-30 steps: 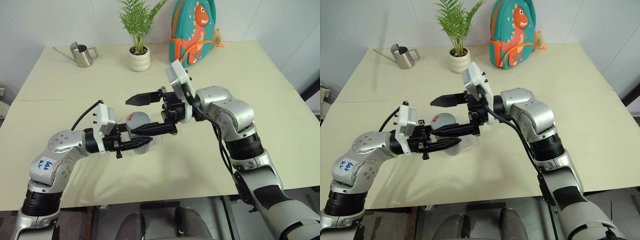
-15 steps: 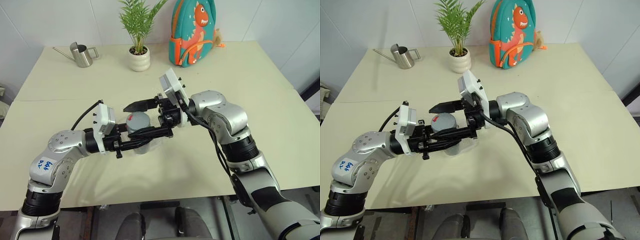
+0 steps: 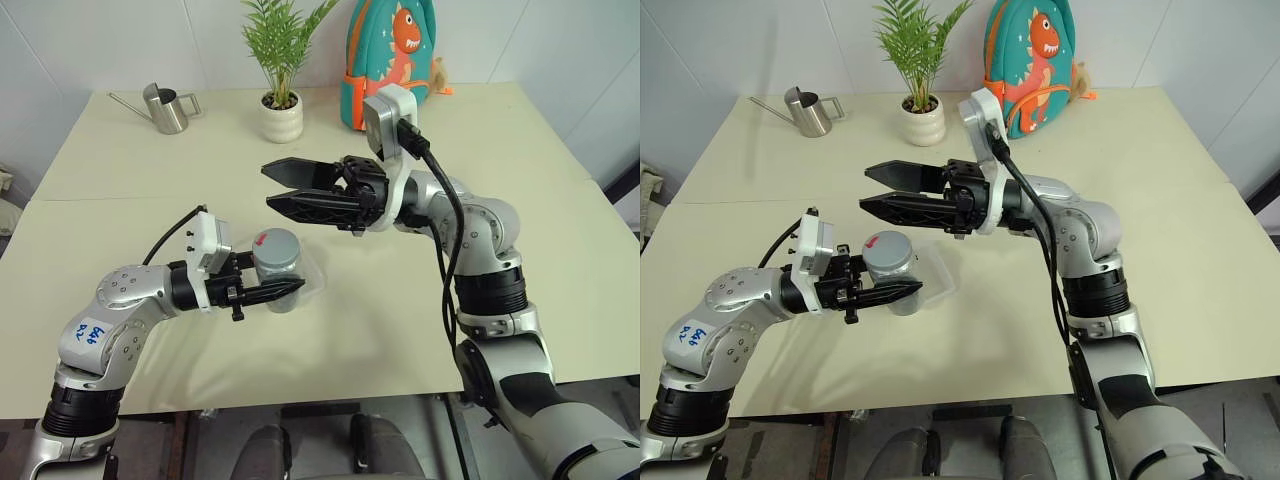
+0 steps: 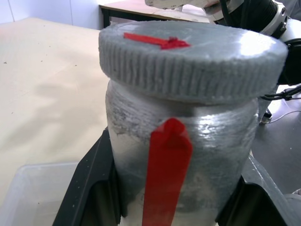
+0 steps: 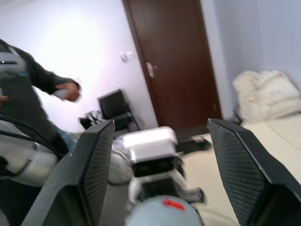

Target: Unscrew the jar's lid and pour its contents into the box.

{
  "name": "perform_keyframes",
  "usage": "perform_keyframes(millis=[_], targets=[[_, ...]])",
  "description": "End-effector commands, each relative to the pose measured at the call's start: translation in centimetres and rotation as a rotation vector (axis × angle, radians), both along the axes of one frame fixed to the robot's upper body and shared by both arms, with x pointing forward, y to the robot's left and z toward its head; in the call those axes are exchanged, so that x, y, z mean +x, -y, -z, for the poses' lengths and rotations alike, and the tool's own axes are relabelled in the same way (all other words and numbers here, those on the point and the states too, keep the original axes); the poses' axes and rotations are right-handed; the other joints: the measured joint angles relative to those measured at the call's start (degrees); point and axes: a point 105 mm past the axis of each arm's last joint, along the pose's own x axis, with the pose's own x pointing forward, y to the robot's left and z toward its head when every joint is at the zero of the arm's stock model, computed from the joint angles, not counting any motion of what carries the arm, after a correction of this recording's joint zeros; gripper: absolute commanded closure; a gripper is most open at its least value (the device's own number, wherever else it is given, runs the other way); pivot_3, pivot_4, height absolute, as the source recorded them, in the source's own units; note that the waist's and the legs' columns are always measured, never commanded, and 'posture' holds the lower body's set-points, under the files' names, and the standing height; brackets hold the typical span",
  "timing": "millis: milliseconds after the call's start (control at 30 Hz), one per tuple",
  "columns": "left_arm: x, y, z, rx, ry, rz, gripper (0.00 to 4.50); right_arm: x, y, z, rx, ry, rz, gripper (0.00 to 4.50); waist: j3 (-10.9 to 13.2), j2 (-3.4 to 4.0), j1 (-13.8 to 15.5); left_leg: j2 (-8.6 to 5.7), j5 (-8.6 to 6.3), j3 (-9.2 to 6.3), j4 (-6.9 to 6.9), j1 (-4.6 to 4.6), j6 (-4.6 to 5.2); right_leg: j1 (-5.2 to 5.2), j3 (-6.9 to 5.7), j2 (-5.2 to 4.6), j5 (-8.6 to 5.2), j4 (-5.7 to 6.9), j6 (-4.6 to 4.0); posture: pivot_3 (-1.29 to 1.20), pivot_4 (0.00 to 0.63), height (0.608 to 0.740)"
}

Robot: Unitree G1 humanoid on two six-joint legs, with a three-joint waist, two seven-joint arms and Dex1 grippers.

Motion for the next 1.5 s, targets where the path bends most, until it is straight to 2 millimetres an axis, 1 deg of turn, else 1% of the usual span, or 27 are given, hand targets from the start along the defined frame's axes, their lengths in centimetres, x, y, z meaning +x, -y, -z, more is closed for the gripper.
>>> perform_keyframes(millis=[33, 67, 167, 300, 500, 767, 900, 1000, 1033, 1100, 1167, 1233, 1333, 1400, 1433, 1500], targets=[[-0.7, -0.1, -1.0, -0.004, 0.044, 0.013, 2.60, -0.4, -0.2, 0.5, -0.085, 0.128, 0.016, 1.04, 0.00, 0.00, 0.00, -0.01, 0.00, 0.02, -0.02, 0.00, 0.00, 0.00, -0.01, 0.01, 0.00, -0.01, 0.00, 0.00, 0.150, 0.740], [-0.7, -0.1, -1.0, -0.004, 0.043, 0.014, 2.60, -0.8, -0.3, 0.7, -0.098, 0.152, -0.012, 0.84, 0.00, 0.00, -0.02, -0.02, 0.00, 0.03, -0.04, 0.00, 0.01, -0.01, -0.02, 0.03, 0.00, -0.03, 0.00, 0.00, 0.150, 0.740], [-0.6, 0.0, -1.1, -0.004, 0.044, 0.018, 2.60, -1.5, -0.9, 0.8, -0.091, 0.176, -0.046, 0.01, 0.00, 0.00, -0.16, 0.03, 0.00, 0.14, -0.10, 0.01, 0.01, -0.06, -0.03, 0.28, 0.00, -0.03, 0.01, 0.00, 0.150, 0.740], [-0.5, 0.2, -1.2, -0.004, 0.046, 0.022, 2.60, -2.1, -1.8, 2.1, -0.135, 0.242, -0.070, 0.01, 0.00, 0.00, 0.00, 0.07, 0.00, 0.14, -0.09, 0.01, 0.00, -0.09, -0.03, 0.37, 0.00, 0.00, 0.01, 0.00, 0.150, 0.740], [-0.6, 0.2, -1.2, -0.004, 0.045, 0.023, 2.60, -2.6, -2.5, 3.2, -0.173, 0.265, -0.106, 0.01, 0.00, 0.00, 0.03, 0.02, 0.00, 0.14, -0.04, 0.01, 0.01, -0.08, 0.00, 0.28, 0.00, 0.02, 0.01, 0.00, 0.150, 0.740], [-0.6, 0.2, -1.2, -0.006, 0.046, 0.025, 2.60, -2.5, -2.8, 3.3, -0.170, 0.260, -0.100, 0.01, 0.00, 0.00, 0.01, 0.03, 0.00, 0.11, -0.04, 0.01, 0.01, -0.08, -0.02, 0.24, 0.01, 0.02, 0.01, 0.00, 0.150, 0.740], [-0.7, 0.3, -1.2, -0.006, 0.045, 0.026, 2.60, -2.2, -2.9, 3.2, -0.163, 0.254, -0.083, 0.82, 0.00, 0.00, -0.01, 0.04, 0.00, 0.11, -0.05, 0.01, 0.00, -0.08, -0.02, 0.24, 0.00, 0.02, 0.01, 0.00, 0.150, 0.740], [-0.7, 0.3, -1.1, -0.005, 0.045, 0.026, 2.60, -2.3, -2.9, 2.8, -0.144, 0.243, -0.088, 1.86, 0.00, 0.00, 0.00, 0.04, 0.00, 0.11, -0.04, 0.01, 0.00, -0.08, -0.02, 0.24, 0.01, 0.02, 0.01, 0.00, 0.150, 0.740], [-0.7, 0.2, -1.1, -0.004, 0.045, 0.026, 2.60, -2.3, -2.9, 2.7, -0.133, 0.237, -0.091, 1.93, 0.00, 0.00, 0.00, 0.04, 0.00, 0.11, -0.04, 0.01, 0.00, -0.08, -0.01, 0.23, 0.00, 0.02, 0.01, 0.00, 0.150, 0.740], [-0.7, 0.2, -1.1, -0.004, 0.044, 0.025, 2.60, -2.5, -2.8, 1.9, -0.088, 0.201, -0.102, 1.92, 0.00, 0.00, -0.01, 0.04, 0.00, 0.11, -0.04, 0.01, 0.00, -0.08, -0.02, 0.24, 0.01, 0.02, 0.01, 0.00, 0.150, 0.740], [-0.7, 0.2, -1.1, -0.002, 0.043, 0.024, 2.60, -3.0, -2.5, 0.4, -0.011, 0.131, -0.144, 1.92, 0.00, 0.00, -0.01, 0.04, 0.00, 0.11, -0.04, 0.01, 0.00, -0.08, -0.01, 0.20, 0.00, 0.03, 0.01, 0.00, 0.150, 0.740], [-0.8, 0.1, -1.0, -0.001, 0.039, 0.023, 2.60, -3.2, -1.7, -1.5, 0.093, 0.019, -0.186, 1.92, 0.00, 0.00, -0.02, 0.06, 0.00, 0.10, -0.06, 0.01, 0.00, -0.08, -0.02, 0.12, 0.01, 0.03, 0.01, 0.00, 0.150, 0.740], [-0.9, 0.0, -1.0, 0.000, 0.036, 0.022, 2.60, -2.8, -1.1, -2.7, 0.153, -0.065, -0.177, 1.92, 0.00, 0.01, -0.03, 0.07, 0.01, 0.07, -0.06, 0.02, -0.01, -0.08, -0.02, 0.08, 0.00, 0.06, 0.01, 0.00, 0.150, 0.740], [-1.0, 0.0, -1.0, 0.001, 0.036, 0.021, 2.60, -1.8, -0.6, -2.8, 0.161, -0.072, -0.107, 1.92, 0.00, 0.01, -0.03, 0.06, 0.01, 0.05, -0.06, 0.02, -0.01, -0.06, -0.01, 0.03, 0.00, 0.04, 0.01, 0.00, 0.150, 0.740], [-1.0, -0.1, -1.1, 0.000, 0.040, 0.015, 2.60, -0.8, 0.0, -2.5, 0.146, -0.057, -0.032, 1.92, 0.00, 0.01, -0.02, 0.05, 0.01, 0.05, -0.06, 0.02, -0.01, -0.06, 0.00, 0.02, 0.00, 0.04, 0.00, 0.00, 0.150, 0.740], [-0.9, -0.6, -1.5, -0.005, 0.055, -0.007, 2.60, 2.4, 1.9, -0.2, 0.059, 0.005, 0.192, 1.92, 0.00, 0.00, 0.11, 0.02, 0.01, 0.05, -0.06, 0.01, -0.01, -0.06, 0.01, 0.00, 0.00, 0.03, 0.00, 0.00, 0.150, 0.740]])
